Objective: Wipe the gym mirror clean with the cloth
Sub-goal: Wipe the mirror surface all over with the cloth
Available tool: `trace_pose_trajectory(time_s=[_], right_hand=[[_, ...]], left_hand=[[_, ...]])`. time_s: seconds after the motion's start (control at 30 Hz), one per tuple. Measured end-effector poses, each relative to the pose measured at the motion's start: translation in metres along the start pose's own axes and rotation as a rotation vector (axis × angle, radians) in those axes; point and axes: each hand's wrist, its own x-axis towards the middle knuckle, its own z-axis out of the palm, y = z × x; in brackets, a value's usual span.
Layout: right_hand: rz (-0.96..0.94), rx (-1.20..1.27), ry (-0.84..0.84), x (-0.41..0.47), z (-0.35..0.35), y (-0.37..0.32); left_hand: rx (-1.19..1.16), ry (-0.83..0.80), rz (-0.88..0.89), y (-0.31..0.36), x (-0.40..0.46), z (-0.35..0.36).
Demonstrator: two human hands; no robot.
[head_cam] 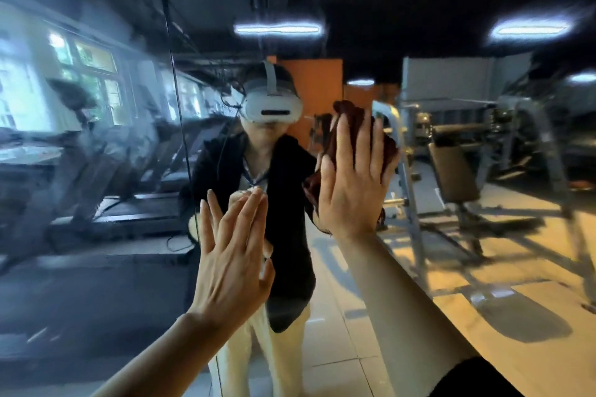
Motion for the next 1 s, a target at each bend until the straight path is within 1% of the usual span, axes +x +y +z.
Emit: trace_pose_trajectory(time_s=[0.07, 0.13, 0.23, 0.27, 0.3, 0.4, 0.47, 0.5, 0.57, 0.7, 0.77, 0.83, 1.0], right_hand=[[0.077, 0.01, -0.003, -0.016, -0.002, 0.017], [0.108, -0.007, -0.004, -0.034, -0.002, 0.024], [0.172, -0.035, 0.019, -0.032, 0.001, 0.009], [0.145, -0.031, 0.025, -0.022, 0.002, -0.004], [0.07, -0.022, 0.019, -0.01, 0.002, -0.019], [-0.24, -0.024, -0.021, 0.044, 0.004, -0.063], [-0.305, -0.04, -0.005, 0.082, 0.004, -0.076], [-0.291, -0.045, 0.005, 0.099, 0.003, -0.076], [-0.194, -0.047, 0.014, 0.121, 0.0, -0.067], [0.101, -0.023, 0.067, 0.119, -0.006, -0.027], [0.213, -0.01, 0.081, 0.097, -0.007, -0.008], [0.27, 0.001, 0.073, 0.061, -0.006, 0.006], [0.378, 0.028, -0.005, -0.067, 0.001, 0.035]], left_hand=[[0.004, 0.0, 0.004, -0.002, 0.0, -0.001], [0.026, 0.011, 0.026, -0.006, 0.002, -0.007], [0.043, 0.057, 0.047, -0.018, 0.016, -0.023], [0.057, 0.07, 0.048, -0.023, 0.023, -0.029], [0.075, 0.088, 0.046, -0.027, 0.032, -0.035], [0.116, 0.132, 0.043, -0.034, 0.06, -0.048], [0.128, 0.166, 0.065, -0.031, 0.074, -0.052], [0.128, 0.189, 0.076, -0.028, 0.08, -0.052], [0.123, 0.223, 0.107, -0.018, 0.088, -0.049], [0.072, 0.224, 0.158, 0.008, 0.088, -0.029], [0.033, 0.204, 0.178, 0.021, 0.08, -0.014], [0.0, 0.185, 0.196, 0.035, 0.068, 0.0], [-0.072, 0.083, 0.229, 0.067, 0.024, 0.04]])
